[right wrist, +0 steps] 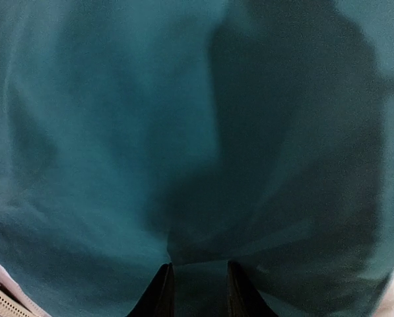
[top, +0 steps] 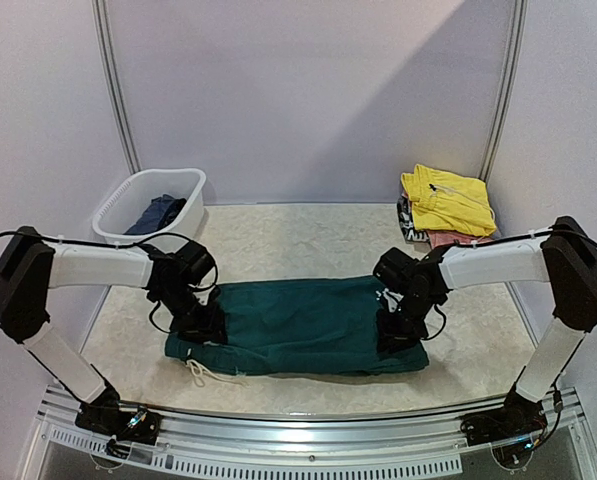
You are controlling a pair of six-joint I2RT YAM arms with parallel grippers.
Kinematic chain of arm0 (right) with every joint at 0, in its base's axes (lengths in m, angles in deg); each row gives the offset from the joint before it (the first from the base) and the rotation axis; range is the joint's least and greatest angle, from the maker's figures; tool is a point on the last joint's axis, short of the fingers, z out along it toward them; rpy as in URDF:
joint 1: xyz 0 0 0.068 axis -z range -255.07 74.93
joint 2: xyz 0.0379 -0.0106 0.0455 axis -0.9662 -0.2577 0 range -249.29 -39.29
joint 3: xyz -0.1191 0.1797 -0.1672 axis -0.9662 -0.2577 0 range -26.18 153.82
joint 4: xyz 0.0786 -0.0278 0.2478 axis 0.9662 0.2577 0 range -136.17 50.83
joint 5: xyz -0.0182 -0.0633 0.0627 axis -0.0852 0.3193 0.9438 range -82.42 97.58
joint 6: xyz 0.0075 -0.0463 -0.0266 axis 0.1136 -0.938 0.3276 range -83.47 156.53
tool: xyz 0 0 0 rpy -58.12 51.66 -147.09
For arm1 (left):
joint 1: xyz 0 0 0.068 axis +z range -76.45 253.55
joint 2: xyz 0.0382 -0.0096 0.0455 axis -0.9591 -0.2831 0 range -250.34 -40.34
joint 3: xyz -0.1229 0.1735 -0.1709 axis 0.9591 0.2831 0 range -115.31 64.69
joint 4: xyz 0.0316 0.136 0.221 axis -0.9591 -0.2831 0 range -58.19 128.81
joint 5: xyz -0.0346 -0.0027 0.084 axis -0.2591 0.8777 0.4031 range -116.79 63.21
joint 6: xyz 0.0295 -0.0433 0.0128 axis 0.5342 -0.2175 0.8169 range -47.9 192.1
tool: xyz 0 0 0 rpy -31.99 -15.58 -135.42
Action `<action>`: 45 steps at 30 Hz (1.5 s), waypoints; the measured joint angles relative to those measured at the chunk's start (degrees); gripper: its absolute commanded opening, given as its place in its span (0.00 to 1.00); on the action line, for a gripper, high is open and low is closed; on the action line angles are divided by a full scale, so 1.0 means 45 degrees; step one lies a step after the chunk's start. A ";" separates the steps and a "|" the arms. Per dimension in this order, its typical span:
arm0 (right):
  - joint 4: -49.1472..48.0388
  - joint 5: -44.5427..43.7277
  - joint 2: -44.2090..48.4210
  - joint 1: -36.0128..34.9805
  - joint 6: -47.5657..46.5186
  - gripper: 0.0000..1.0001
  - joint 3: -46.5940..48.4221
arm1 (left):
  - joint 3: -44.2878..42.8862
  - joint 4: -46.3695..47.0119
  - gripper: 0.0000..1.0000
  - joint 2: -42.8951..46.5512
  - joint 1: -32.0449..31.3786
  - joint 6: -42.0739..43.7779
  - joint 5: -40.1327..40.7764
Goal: Fold and stack the mixed laundry pile
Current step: Adjust the rectangle-folded shorts at the center of the board, then pick up the rectangle-folded shorts from the center of the board.
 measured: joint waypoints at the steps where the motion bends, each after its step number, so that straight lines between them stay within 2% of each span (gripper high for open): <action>1: 0.0107 -0.0073 0.0029 0.0000 -0.0005 0.28 0.0010 | -0.0005 -0.0165 0.81 0.0214 -0.0102 -0.0053 0.0189; 3: 0.0534 -0.0321 0.0097 0.0000 -0.0073 0.29 0.0131 | -0.0097 -0.0709 0.96 0.0869 -0.0219 -0.0058 0.0631; 4: 0.0801 -0.0418 0.0117 0.0000 -0.0146 0.30 0.0282 | -0.0228 -0.1098 0.99 0.1311 -0.0228 -0.0121 0.0908; 9: 0.1744 -0.0850 0.0189 0.0000 -0.0656 0.34 0.1506 | -0.1078 -0.2293 1.00 0.3492 0.0199 -0.0151 0.2336; 14: 0.2195 -0.0976 0.0233 0.0000 -0.1069 0.36 0.2497 | -0.0879 -0.2769 1.00 0.4503 0.1778 0.0058 0.2759; 20: 0.2608 -0.0981 0.0233 0.0000 -0.1307 0.36 0.2705 | 0.0384 -0.2467 1.00 0.4687 0.3614 -0.0194 0.1394; 28: 0.3079 -0.0981 0.0316 0.0000 -0.1409 0.36 0.2701 | 0.2147 -0.1010 1.00 0.4624 0.4269 -0.0928 -0.0248; 35: 0.3215 -0.0957 0.0986 0.0000 -0.1389 0.37 0.2404 | 0.3298 0.0010 1.00 0.4250 0.4886 -0.1336 -0.0869; 39: 0.3351 -0.0947 0.1137 0.0000 -0.1350 0.37 0.2259 | 0.3478 0.0573 0.94 0.3968 0.4915 -0.1486 -0.1132; 45: 0.3483 -0.0952 0.1263 0.0000 -0.1341 0.37 0.2244 | 0.3997 0.2327 0.71 0.3832 0.4974 -0.2220 -0.2181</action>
